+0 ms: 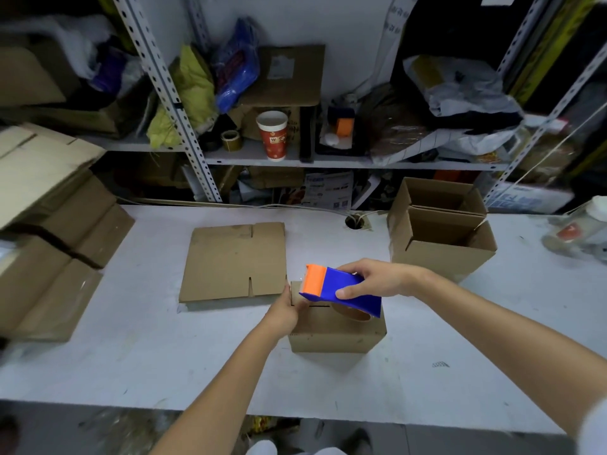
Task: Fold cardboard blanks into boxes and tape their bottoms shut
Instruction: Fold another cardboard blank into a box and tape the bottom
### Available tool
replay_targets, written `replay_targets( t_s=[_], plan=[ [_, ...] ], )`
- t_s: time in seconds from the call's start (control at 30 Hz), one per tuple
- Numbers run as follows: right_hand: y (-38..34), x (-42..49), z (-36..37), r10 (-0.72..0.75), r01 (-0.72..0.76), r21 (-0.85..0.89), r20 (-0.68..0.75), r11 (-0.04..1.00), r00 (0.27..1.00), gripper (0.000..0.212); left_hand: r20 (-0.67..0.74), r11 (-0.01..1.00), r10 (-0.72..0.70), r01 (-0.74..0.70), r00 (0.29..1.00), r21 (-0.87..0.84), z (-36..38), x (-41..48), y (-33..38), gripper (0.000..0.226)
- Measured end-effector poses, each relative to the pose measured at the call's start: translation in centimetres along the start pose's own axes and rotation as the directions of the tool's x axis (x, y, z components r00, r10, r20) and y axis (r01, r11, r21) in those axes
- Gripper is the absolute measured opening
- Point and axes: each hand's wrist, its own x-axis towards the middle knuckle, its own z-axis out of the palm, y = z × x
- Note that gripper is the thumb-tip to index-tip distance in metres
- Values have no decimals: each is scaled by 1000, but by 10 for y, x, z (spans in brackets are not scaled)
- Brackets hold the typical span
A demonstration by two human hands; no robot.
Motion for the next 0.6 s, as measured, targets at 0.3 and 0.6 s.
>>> replay_targets(
  t_s=[0.3, 0.6],
  plan=[
    [7, 7, -5, -51, 51, -2, 54, 999, 997, 63, -128, 957, 41, -76, 991, -281, -26, -32, 25, 42],
    [2, 4, -4, -75, 77, -27, 64, 997, 995, 57, 98, 906, 29, 15, 995, -423, -28, -36, 35, 24]
  ],
)
